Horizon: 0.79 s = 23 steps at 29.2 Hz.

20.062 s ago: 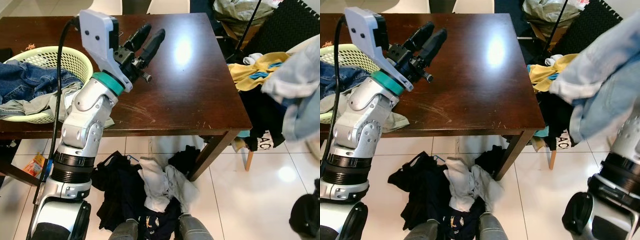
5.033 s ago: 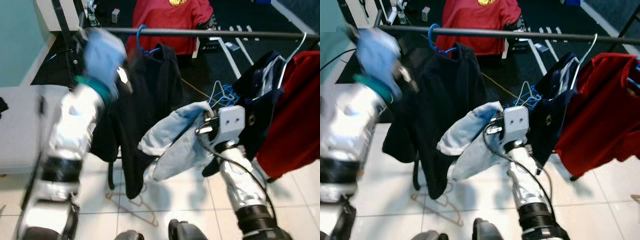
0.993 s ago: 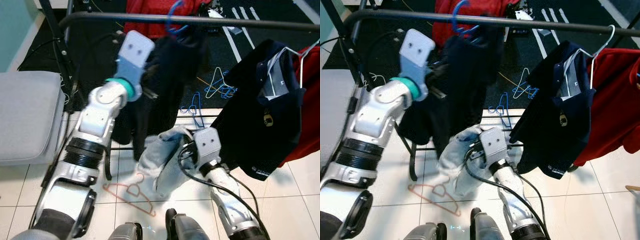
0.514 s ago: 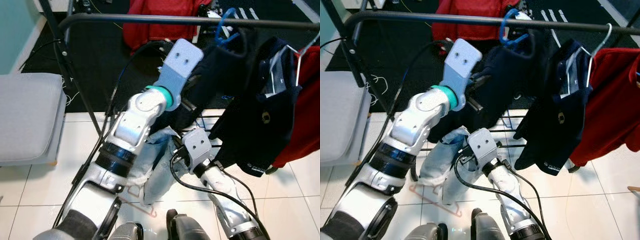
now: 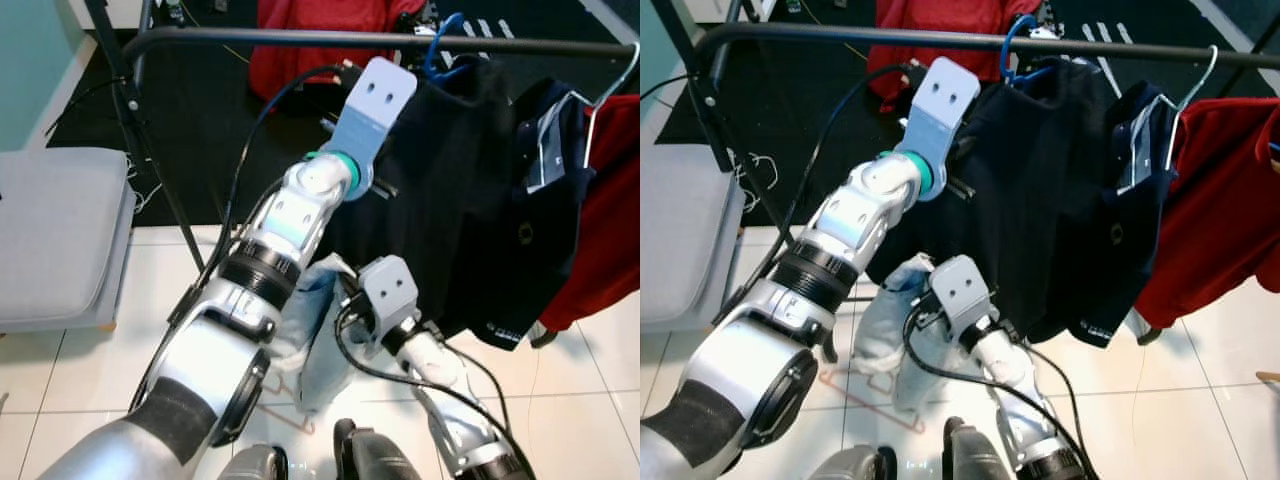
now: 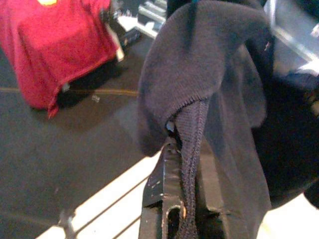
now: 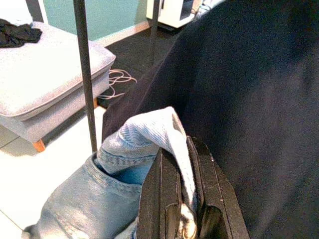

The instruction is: Hang hanger

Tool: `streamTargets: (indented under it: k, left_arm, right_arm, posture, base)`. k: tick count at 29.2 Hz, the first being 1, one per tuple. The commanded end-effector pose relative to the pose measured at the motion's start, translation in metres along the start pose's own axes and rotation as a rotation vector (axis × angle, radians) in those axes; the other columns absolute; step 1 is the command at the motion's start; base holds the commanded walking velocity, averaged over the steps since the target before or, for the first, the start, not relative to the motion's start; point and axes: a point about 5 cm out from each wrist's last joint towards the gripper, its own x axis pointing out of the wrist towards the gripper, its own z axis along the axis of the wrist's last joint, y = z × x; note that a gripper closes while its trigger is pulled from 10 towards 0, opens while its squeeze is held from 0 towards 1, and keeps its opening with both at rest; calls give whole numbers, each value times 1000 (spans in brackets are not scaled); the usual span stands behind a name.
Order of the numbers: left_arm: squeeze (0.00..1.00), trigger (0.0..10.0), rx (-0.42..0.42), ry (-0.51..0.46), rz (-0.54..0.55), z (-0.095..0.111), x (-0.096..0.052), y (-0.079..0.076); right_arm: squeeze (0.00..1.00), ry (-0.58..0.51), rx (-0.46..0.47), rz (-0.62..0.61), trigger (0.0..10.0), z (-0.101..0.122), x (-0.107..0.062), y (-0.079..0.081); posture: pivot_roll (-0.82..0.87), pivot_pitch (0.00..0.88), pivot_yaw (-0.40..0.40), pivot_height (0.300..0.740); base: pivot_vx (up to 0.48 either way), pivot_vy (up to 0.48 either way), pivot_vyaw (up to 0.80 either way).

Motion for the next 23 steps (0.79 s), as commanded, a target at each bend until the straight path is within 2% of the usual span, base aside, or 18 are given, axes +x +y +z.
streamTargets:
  k: [1, 6, 7, 8, 10, 11, 12, 15, 16, 18, 23]
  left_arm:
    - [0, 10000, 6, -14, 15, 6, 4, -7]
    - [0, 10000, -31, -7, 49, 7, 5, -3]
    - [0, 10000, -68, -1, 73, 8, 6, 0]
    - [0, 10000, -68, -1, 73, 8, 6, 0]
    - [0, 10000, -144, -13, 96, 14, 7, 1]
    - [0, 10000, -144, -13, 96, 14, 7, 1]
    - [0, 10000, -169, -59, 96, 22, 7, 1]
    - [0, 10000, -169, -59, 96, 22, 7, 1]
    - [0, 10000, -179, -131, 78, 34, 6, 1]
    - [0, 10000, -107, -254, 45, 52, 3, 1]
    - [0, 10000, -84, -258, 60, 55, 5, 2]
  right_arm:
    - [0, -25, 1, -1, 10000, 6, 0, 1]
    - [0, -26, 2, -4, 10000, 7, 0, 1]
    - [0, -25, 3, -6, 10000, 7, 0, 1]
    - [0, -25, 3, -6, 10000, 7, 0, 1]
    - [0, -24, 4, -9, 10000, 6, -1, 1]
    - [0, -24, 4, -9, 10000, 6, -1, 1]
    - [0, -24, 4, -11, 10000, 6, -1, 1]
    - [0, -24, 4, -11, 10000, 6, -1, 1]
    - [0, -23, 3, -13, 10000, 7, -1, 0]
    - [0, -17, 3, -18, 10000, 5, -2, -1]
    - [0, -11, 3, -15, 10000, 4, -3, -1]
  posture:
    - [-91, 127, 60, 740]
    - [-92, 127, 62, 740]
    - [-91, 129, 64, 740]
    - [-91, 129, 64, 740]
    - [-91, 132, 65, 740]
    - [-91, 132, 65, 740]
    - [-92, 134, 65, 740]
    - [-92, 134, 65, 740]
    - [-93, 135, 65, 740]
    - [-82, 139, 63, 740]
    - [-80, 138, 59, 740]
  base:
    - [0, 0, 0]
    - [0, 0, 0]
    - [0, 0, 0]
    - [0, 0, 0]
    - [0, 0, 0]
    - [0, 0, 0]
    - [0, 0, 0]
    - [0, 0, 0]
    - [0, 0, 0]
    - [0, 0, 0]
    - [0, 0, 0]
